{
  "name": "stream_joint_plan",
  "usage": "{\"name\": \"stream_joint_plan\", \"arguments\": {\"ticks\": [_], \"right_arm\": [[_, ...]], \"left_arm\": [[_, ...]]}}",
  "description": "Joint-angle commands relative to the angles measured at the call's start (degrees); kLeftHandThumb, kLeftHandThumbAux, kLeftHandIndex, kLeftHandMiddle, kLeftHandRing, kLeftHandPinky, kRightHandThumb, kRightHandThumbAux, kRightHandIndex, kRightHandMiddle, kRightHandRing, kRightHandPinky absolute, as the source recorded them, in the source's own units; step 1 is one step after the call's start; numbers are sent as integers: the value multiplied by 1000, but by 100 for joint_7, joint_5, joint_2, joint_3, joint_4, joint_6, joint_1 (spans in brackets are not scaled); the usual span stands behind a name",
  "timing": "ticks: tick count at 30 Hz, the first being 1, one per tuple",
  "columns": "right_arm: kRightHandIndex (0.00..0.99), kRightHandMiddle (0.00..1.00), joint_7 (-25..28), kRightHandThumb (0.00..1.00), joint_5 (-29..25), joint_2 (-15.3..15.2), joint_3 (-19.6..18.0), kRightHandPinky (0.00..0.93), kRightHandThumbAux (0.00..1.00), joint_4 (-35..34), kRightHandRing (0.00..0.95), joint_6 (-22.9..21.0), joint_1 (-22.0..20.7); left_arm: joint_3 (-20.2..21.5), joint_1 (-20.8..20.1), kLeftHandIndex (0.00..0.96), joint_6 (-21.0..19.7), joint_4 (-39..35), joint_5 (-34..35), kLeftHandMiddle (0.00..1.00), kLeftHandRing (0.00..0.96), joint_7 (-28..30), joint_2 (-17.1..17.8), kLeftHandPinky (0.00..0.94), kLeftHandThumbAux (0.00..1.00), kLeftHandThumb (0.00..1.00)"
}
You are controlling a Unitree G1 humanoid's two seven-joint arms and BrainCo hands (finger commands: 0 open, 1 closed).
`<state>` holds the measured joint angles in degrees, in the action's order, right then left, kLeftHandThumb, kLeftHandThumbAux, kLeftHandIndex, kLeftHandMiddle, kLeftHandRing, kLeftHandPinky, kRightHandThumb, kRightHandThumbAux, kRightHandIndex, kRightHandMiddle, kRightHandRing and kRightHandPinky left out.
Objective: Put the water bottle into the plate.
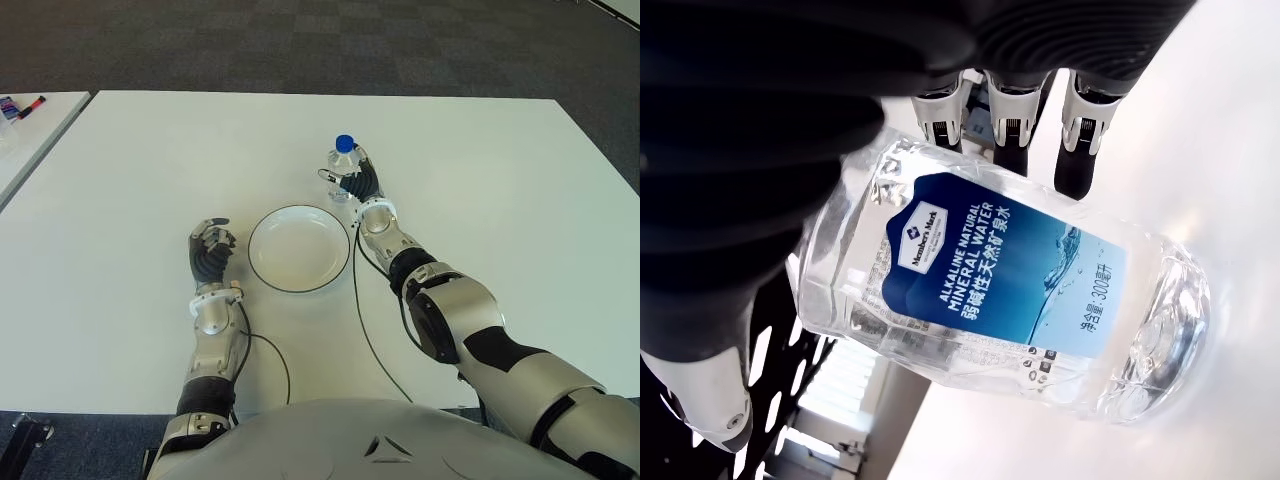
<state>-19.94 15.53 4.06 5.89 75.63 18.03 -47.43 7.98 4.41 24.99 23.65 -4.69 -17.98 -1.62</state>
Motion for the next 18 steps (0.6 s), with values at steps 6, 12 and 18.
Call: {"name": "stream_joint_plan", "arguments": {"ticks": [6, 12, 18], "right_arm": [[53, 63, -11, 241, 63, 132, 57, 130, 660, 62, 82, -133, 194], [52, 64, -38, 236, 80, 136, 88, 129, 662, 59, 81, -146, 208], [51, 64, -46, 232, 74, 135, 106, 128, 665, 52, 80, -157, 218]], "left_arm": [[-43, 64, 437, -49, 10, -39, 714, 697, 88, 58, 699, 716, 695], [-45, 69, 437, -63, -14, -25, 719, 703, 104, 55, 709, 715, 695], [-41, 73, 438, -89, -30, -5, 720, 704, 127, 41, 698, 715, 696]]}}
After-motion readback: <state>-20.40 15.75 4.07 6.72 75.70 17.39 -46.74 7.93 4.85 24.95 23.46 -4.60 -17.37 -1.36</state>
